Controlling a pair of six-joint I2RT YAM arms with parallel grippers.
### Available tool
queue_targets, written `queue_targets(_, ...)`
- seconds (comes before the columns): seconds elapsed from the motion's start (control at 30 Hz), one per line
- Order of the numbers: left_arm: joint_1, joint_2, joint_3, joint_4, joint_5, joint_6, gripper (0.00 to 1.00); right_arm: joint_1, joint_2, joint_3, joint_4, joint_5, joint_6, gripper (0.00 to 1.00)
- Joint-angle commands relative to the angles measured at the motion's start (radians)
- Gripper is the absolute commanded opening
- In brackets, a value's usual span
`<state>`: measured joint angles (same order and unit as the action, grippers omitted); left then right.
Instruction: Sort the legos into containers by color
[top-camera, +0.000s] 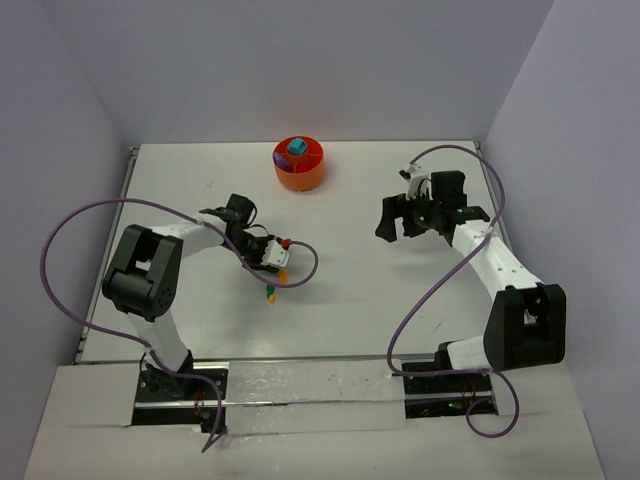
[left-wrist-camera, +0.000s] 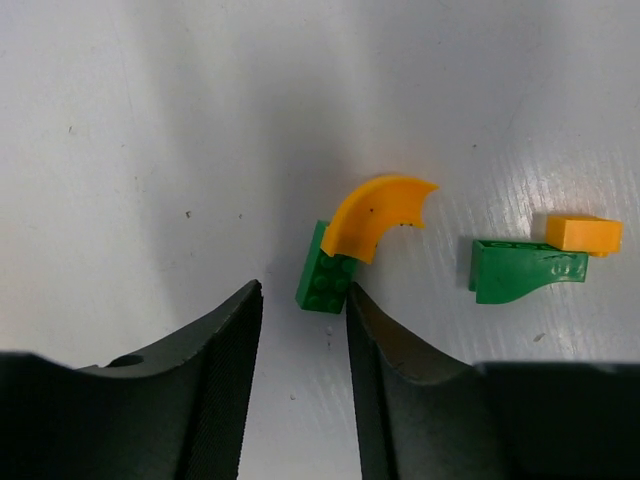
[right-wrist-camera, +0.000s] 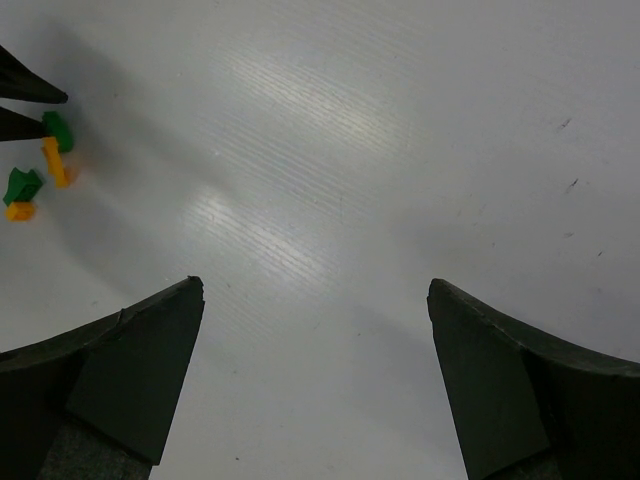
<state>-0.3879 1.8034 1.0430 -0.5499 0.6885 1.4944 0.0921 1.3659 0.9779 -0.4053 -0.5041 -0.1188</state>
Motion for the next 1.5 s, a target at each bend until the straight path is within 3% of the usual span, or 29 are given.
queue_targets(0.0,-0.01,0.027,0.015,-0.035,-0.042,0.03,0.44,0.007,0.003,0.031,0.006,0.009,-0.013,1.0)
queue_targets(0.37,-0.016,0.047,0.037,-0.086,-0.057,0.074,0.2,0.009,0.008,0.04,-0.006,-0.015,-0.012,1.0)
queue_targets(0.43,-0.016,0.044,0.037,-0.091,-0.052,0.078,0.31,0.011,0.007,0.038,-0.006,-0.016,-0.012,1.0)
queue_targets(0.57,-0.012,0.035,0.039,-0.116,-0.045,0.111,0.69,0.015,0.006,0.038,-0.01,-0.017,-0.014,1.0)
queue_targets(0.67,-0.012,0.041,0.061,-0.152,-0.05,0.15,0.75,0.014,0.006,0.041,-0.015,-0.019,-0.019,1.0)
queue_targets(0.8,-0.009,0.089,0.128,-0.236,-0.064,0.208,0.75,0.015,0.006,0.038,-0.016,-0.024,-0.02,1.0)
queue_targets(0.93,-0.006,0.135,0.218,-0.384,-0.089,0.306,0.7,0.015,0.004,0.033,-0.017,-0.022,-0.024,1.0)
queue_targets(1.07,-0.011,0.154,0.256,-0.427,-0.101,0.348,0.66,0.015,0.006,0.03,-0.017,-0.021,-0.03,1.0)
queue_targets(1.47,-0.112,0.207,0.316,-0.439,-0.146,0.275,0.61,0.015,-0.006,0.026,-0.03,-0.016,-0.056,1.0)
